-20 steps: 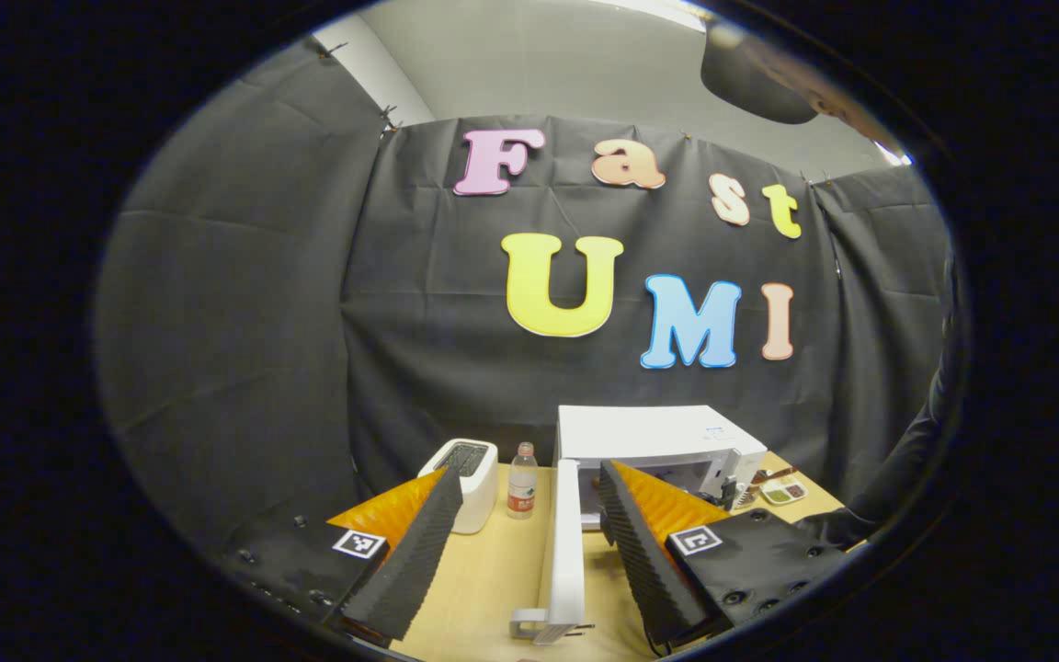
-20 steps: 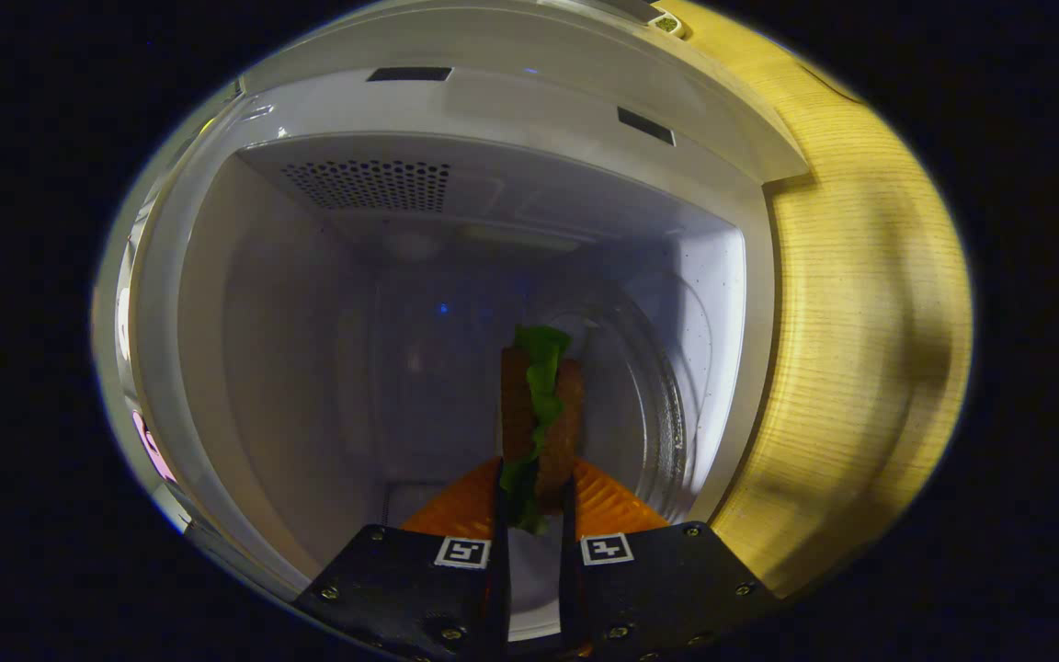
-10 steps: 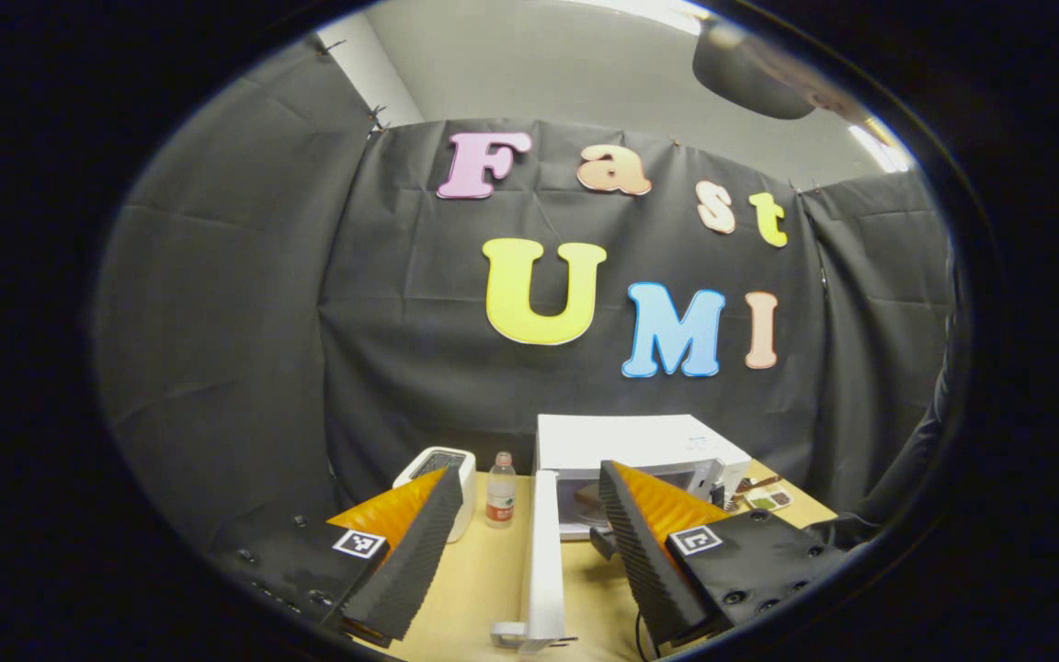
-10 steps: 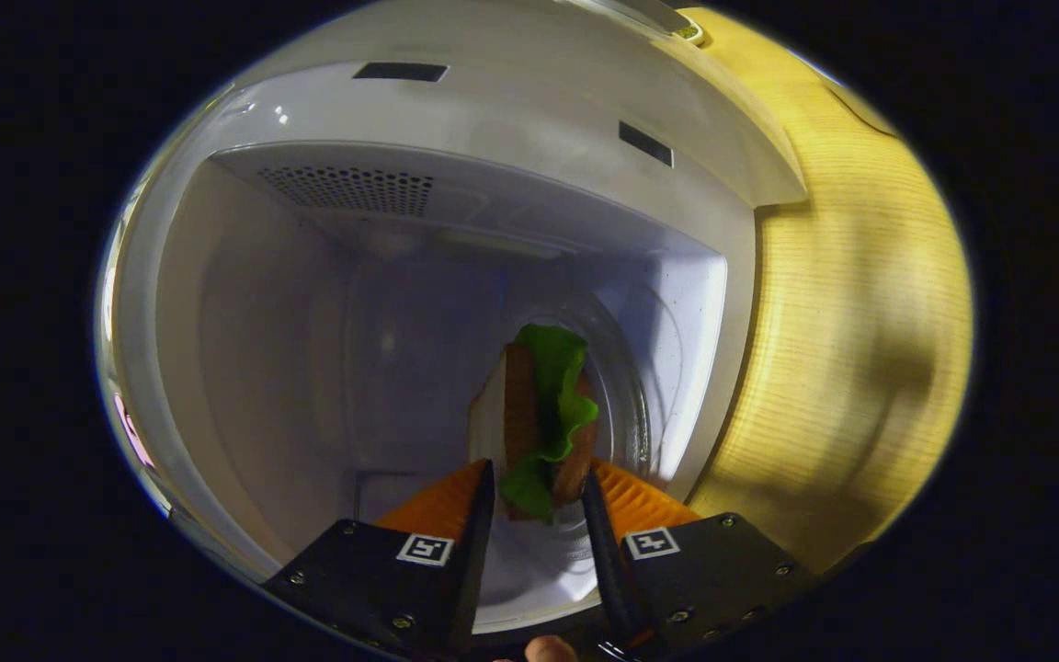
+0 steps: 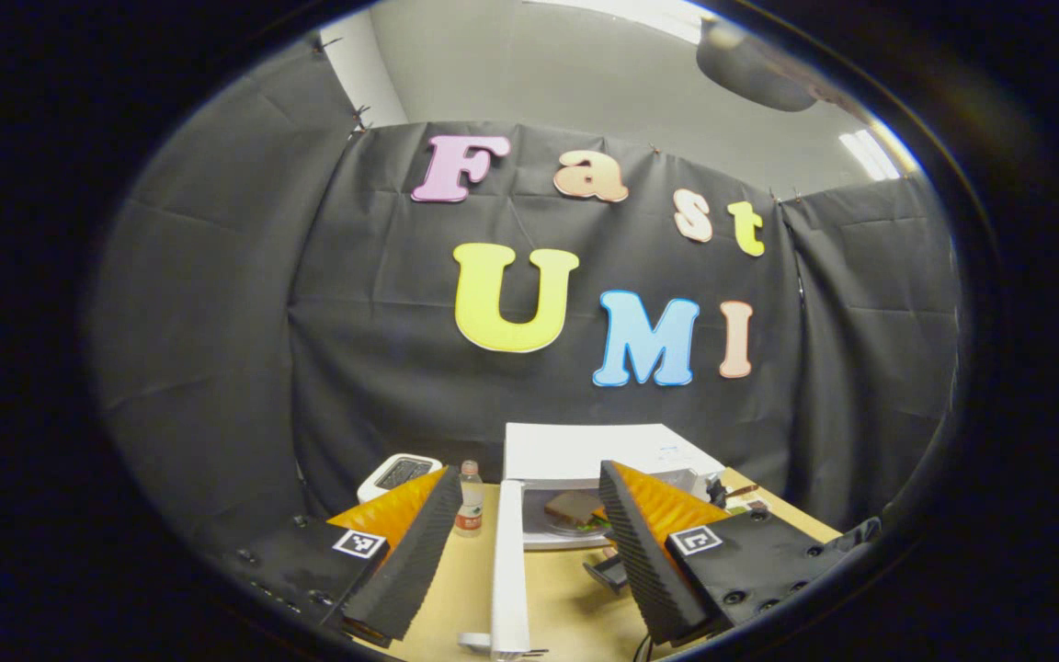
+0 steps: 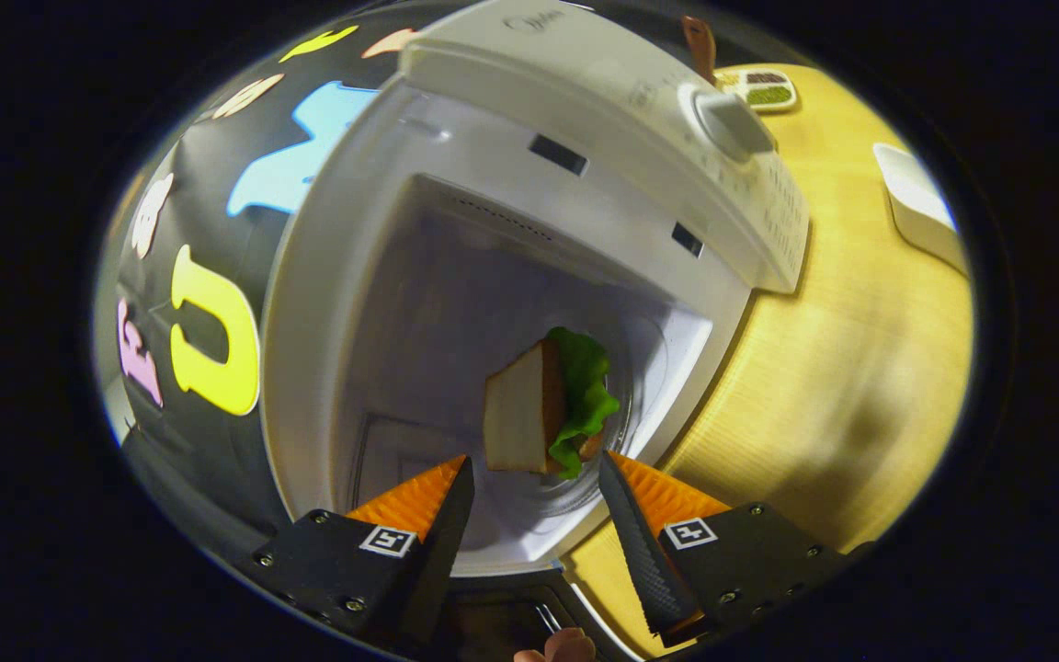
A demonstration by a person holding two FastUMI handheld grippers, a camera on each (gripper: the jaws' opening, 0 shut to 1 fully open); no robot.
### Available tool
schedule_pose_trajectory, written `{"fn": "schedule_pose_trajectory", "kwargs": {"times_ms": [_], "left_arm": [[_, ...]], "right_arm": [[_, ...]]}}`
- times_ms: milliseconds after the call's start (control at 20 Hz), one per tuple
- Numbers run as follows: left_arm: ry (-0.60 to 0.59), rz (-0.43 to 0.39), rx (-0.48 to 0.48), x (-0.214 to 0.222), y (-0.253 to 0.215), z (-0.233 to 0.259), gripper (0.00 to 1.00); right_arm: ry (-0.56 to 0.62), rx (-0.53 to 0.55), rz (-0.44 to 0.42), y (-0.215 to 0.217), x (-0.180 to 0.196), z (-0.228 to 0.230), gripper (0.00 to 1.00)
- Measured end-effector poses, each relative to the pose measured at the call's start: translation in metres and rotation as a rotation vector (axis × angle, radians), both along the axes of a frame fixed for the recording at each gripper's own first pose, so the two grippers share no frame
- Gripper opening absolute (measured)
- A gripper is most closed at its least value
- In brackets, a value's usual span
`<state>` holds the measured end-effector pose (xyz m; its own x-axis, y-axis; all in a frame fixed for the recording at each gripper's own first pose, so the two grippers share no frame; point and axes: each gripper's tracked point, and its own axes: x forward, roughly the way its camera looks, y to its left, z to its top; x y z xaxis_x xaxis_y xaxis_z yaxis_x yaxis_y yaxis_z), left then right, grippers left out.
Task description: Open the microwave oven with the left hand, put the food in, and close the microwave oven.
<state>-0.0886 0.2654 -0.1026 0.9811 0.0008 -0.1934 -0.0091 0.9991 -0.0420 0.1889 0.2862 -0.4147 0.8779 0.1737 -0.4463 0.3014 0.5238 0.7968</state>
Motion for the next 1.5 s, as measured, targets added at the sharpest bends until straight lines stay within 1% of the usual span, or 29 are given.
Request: {"fn": "schedule_pose_trajectory", "kwargs": {"times_ms": [50, 100, 150, 200, 350, 450, 500, 550, 650, 700, 750, 850, 900, 1000, 1050, 1150, 1250, 1450, 1500], "left_arm": [[0.0, -0.009, 0.003, 0.001, -0.003, -0.003, 0.99], [0.0, -0.018, 0.009, 0.003, -0.006, -0.004, 0.96], [0.0, -0.028, 0.014, 0.004, -0.011, -0.005, 0.99], [0.001, -0.038, 0.016, 0.006, -0.014, -0.008, 0.96], [-0.001, -0.057, 0.024, 0.009, -0.025, -0.011, 0.98], [-0.007, -0.066, 0.029, 0.011, -0.032, -0.01, 0.99], [-0.012, -0.071, 0.031, 0.012, -0.035, -0.009, 0.96], [-0.018, -0.08, 0.032, 0.014, -0.04, -0.009, 0.99], [-0.026, -0.08, 0.04, 0.013, -0.043, -0.007, 0.99], [-0.029, -0.077, 0.046, 0.012, -0.043, -0.006, 0.96], [-0.032, -0.076, 0.051, 0.011, -0.044, -0.006, 0.96], [-0.039, -0.067, 0.064, 0.01, -0.043, -0.005, 0.96], [-0.04, -0.06, 0.072, 0.009, -0.04, -0.003, 0.99], [-0.049, -0.041, 0.079, 0.007, -0.034, -0.001, 0.94], [-0.049, -0.03, 0.076, 0.005, -0.031, 0.0, 0.94], [-0.055, -0.011, 0.071, 0.002, -0.025, 0.002, 0.99], [-0.057, 0.009, 0.073, -0.001, -0.018, 0.004, 0.94], [-0.016, 0.008, 0.089, -0.01, -0.008, -0.012, 0.94], [0.005, 0.004, 0.089, -0.013, -0.006, -0.018, 0.79]], "right_arm": [[-0.023, -0.052, 0.036, -0.005, -0.011, 0.008, 0.83], [-0.053, -0.11, 0.069, -0.011, -0.02, 0.019, 0.83], [-0.086, -0.184, 0.105, -0.018, -0.029, 0.03, 0.83], [-0.126, -0.257, 0.146, -0.026, -0.038, 0.042, 0.82], [-0.238, -0.451, 0.21, -0.053, -0.063, 0.09, 0.82], [-0.271, -0.577, 0.21, -0.078, -0.078, 0.119, 0.82], [-0.283, -0.641, 0.194, -0.093, -0.086, 0.133, 0.83], [-0.315, -0.702, 0.168, -0.11, -0.093, 0.155, 0.89], [-0.378, -0.821, 0.127, -0.135, -0.106, 0.191, 0.88], [-0.392, -0.866, 0.124, -0.141, -0.113, 0.205, 0.88], [-0.399, -0.902, 0.131, -0.146, -0.122, 0.216, 0.88], [-0.434, -0.934, 0.138, -0.15, -0.134, 0.243, 0.88], [-0.46, -0.961, 0.136, -0.152, -0.14, 0.259, 0.88], [-0.511, -1.024, 0.13, -0.158, -0.153, 0.286, 0.88], [-0.53, -1.048, 0.134, -0.157, -0.157, 0.293, 0.88], [-0.55, -1.097, 0.123, -0.161, -0.165, 0.306, 0.88], [-0.569, -1.095, 0.133, -0.155, -0.173, 0.312, 0.88], [-0.592, -1.06, 0.143, -0.148, -0.186, 0.325, 0.88], [-0.601, -1.058, 0.145, -0.147, -0.188, 0.331, 0.88]]}}
